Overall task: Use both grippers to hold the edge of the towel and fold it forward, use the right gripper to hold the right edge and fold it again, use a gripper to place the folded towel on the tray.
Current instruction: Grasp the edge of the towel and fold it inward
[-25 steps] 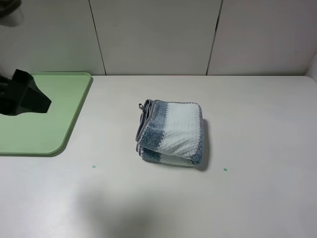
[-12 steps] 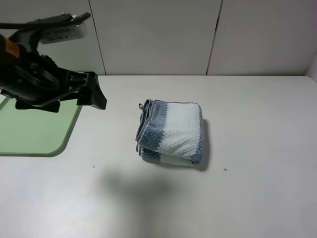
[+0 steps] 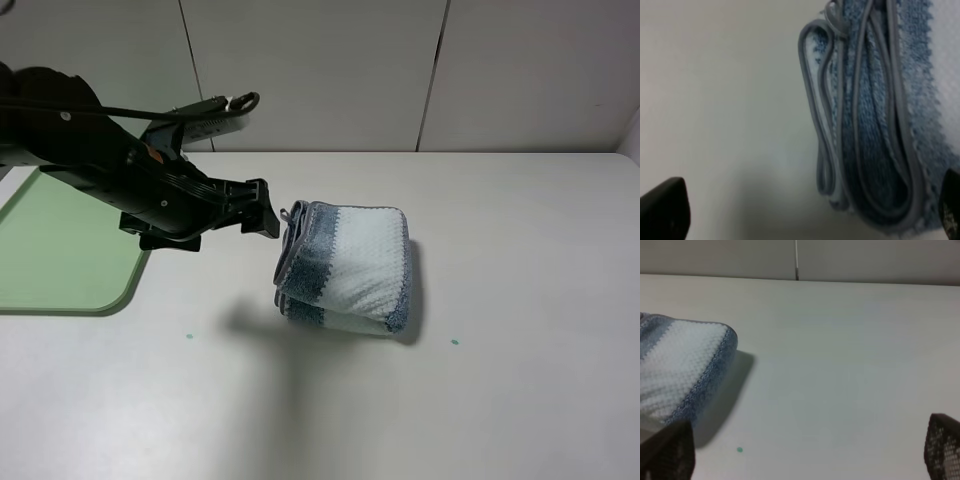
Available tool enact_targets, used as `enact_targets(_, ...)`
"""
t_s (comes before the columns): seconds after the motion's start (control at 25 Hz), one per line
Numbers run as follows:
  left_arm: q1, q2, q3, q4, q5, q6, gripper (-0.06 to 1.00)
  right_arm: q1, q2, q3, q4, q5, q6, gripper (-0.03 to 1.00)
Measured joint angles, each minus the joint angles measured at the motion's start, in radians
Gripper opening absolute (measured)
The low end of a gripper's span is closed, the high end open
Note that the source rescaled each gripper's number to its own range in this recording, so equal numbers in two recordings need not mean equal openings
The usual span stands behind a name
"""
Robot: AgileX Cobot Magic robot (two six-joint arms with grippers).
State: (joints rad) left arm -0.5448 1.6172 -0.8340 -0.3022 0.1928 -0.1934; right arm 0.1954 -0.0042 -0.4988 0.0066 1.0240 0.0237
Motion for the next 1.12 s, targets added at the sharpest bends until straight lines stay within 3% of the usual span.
enact_targets(0.28,-0.004,0.065,0.0,-0.026,-0.112,0.011,0.94,0.0,0.0,0.0,0.0,0.0,0.0,1.0)
enact_targets(0.56,-0.043,0.107,-0.001,-0.053,-0.205,0.014,0.78,0.0,0.0,0.0,0.0,0.0,0.0,1.0)
enact_targets(1.12,-0.094,0.217,-0.059,-0.061,-0.311,0.112,0.8,0.0,0.0,0.0,0.003,0.0,0.0,1.0)
